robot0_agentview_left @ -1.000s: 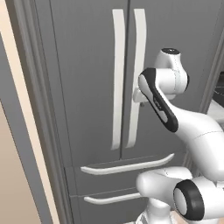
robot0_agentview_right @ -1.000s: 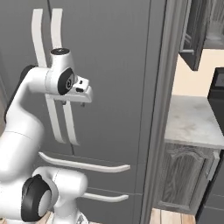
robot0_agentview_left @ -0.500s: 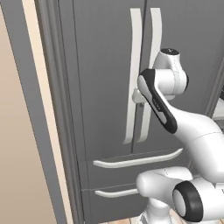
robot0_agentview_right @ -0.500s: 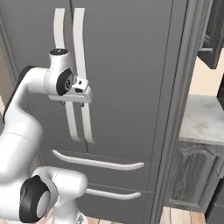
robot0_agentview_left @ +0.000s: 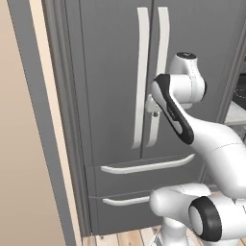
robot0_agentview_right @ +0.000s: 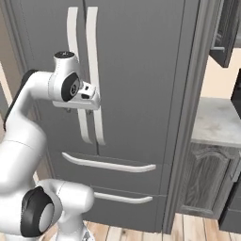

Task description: There is a bowl on the dining counter. Grab a lemon wedge from the fridge and place it in the bowl. Then get the liquor bottle and glass cup from the cabinet and place them next to the bowl.

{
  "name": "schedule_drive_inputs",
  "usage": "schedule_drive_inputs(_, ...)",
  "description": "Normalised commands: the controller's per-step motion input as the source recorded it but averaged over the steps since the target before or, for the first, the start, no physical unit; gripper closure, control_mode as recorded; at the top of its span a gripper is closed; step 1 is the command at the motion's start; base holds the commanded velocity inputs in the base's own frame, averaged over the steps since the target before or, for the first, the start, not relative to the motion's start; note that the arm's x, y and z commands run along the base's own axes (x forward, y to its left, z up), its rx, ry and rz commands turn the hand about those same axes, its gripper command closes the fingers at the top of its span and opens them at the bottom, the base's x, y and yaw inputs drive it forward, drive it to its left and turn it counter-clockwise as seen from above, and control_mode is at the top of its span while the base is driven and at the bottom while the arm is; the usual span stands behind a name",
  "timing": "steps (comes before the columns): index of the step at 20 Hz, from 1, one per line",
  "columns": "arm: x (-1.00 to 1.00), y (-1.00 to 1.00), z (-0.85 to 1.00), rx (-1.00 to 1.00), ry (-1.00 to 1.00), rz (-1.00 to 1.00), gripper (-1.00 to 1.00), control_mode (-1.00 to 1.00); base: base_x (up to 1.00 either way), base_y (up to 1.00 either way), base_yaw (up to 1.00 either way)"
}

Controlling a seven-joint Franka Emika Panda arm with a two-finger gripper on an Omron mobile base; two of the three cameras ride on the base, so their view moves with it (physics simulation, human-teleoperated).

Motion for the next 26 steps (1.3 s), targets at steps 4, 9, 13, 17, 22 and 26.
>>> schedule_drive_inputs(4, 0.00, 0.00, 0.00, 0.00, 0.00, 0.00, -1.00, 1.00, -0.31, 0.00, 0.00)
schedule_drive_inputs(9, 0.11, -0.16, -0.09, 0.01, -0.13, 0.00, -1.00, -1.00, 0.00, 0.00, 0.00)
schedule_drive_inputs(13, 0.47, -0.18, 0.00, 0.00, -0.22, 0.00, -1.00, -1.00, 0.00, 0.00, 0.00)
schedule_drive_inputs(17, 0.74, -0.04, 0.00, 0.00, -0.20, 0.00, -1.00, -1.00, 0.00, 0.00, 0.00)
schedule_drive_inputs(22, 0.74, 0.00, 0.06, 0.00, -0.14, -0.02, -1.00, -1.00, 0.00, 0.00, 0.00)
schedule_drive_inputs(26, 0.58, -0.01, 0.01, 0.00, -0.12, -0.01, -1.00, -1.00, 0.00, 0.00, 0.00)
